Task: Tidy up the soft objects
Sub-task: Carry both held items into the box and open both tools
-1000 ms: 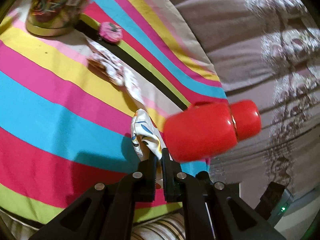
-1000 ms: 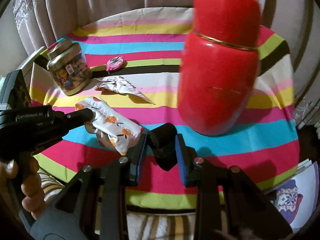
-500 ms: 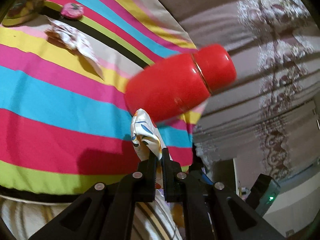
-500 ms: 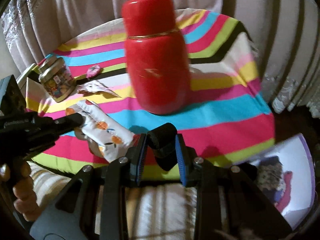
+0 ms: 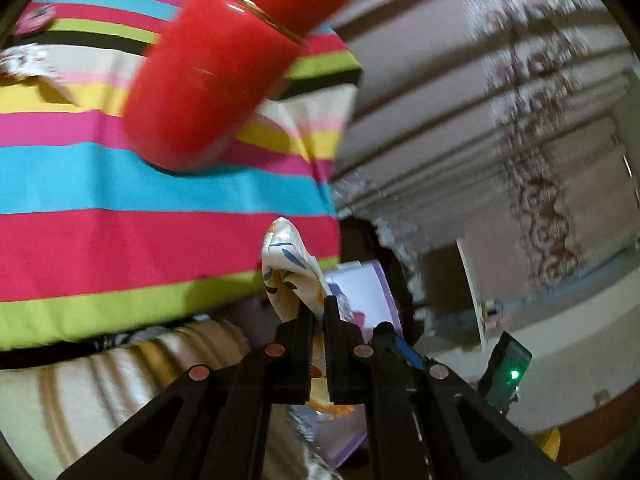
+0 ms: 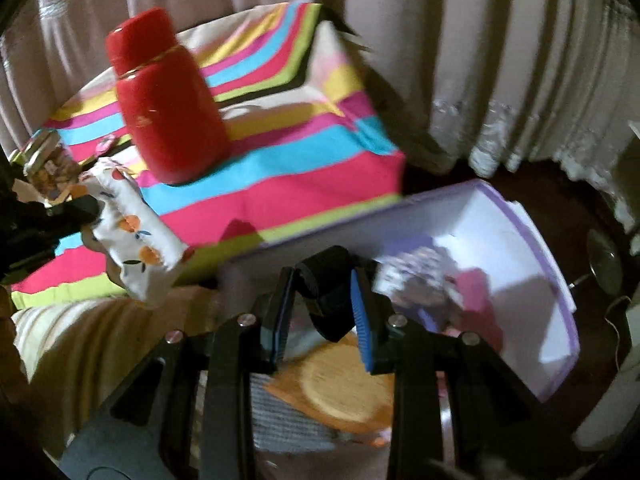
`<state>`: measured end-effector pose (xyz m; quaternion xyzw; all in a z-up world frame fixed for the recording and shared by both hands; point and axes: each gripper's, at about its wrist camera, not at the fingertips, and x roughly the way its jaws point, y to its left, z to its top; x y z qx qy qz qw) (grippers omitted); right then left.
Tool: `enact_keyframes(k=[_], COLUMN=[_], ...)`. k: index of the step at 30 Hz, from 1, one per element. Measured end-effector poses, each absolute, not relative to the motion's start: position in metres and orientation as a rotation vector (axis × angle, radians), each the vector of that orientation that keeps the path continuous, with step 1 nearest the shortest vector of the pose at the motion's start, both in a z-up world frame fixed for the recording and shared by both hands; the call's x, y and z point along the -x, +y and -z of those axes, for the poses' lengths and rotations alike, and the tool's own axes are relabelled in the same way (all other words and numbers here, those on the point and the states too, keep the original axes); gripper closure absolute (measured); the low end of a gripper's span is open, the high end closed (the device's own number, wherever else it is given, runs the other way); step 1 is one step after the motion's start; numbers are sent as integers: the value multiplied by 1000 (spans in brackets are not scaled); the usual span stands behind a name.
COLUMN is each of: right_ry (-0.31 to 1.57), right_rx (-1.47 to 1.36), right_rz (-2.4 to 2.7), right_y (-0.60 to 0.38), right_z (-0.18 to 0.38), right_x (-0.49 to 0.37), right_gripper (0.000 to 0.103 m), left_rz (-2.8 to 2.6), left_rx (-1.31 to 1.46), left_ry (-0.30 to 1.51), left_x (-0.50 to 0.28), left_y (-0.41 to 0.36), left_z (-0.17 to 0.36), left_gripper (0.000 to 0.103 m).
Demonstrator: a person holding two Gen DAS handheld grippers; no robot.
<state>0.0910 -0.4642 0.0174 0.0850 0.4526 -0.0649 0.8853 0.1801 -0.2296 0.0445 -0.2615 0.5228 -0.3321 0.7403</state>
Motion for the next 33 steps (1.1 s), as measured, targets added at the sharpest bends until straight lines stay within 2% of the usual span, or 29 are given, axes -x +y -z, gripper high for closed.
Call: enact_keyframes(k=[13,15,16,17,18,20,33], right_ry=[917,912,912,908,903,889,883], right_rx=[-248,-263,-272,-283,-289,-292,-255], right_rz=[324,338,341,347,354,360,248], right_y=[-542,-550,-553,-557,-558,-559,-520], right_z=[-19,-19,-19,-20,-21,-22,-32], right_x=[-37,-32,-31,-29,-28,-26,-42], right_gripper=[70,69,68,60,46,33,32], left_rz=[943,989,998,1004,1008,1011,943], left_rx=[403,364,351,334,325,310,355], left_ry=[1225,1264,1278,1291,1295,1297,1250], left_x=[-136,-129,-127,-124,-122,-120,-138], left_y=[-336,-353,-356,-361,-363,-365,-330], left_z=[-55,-53,-51,-49,-48,-48,-57], left_gripper=[98,91,89,87,87,87,87])
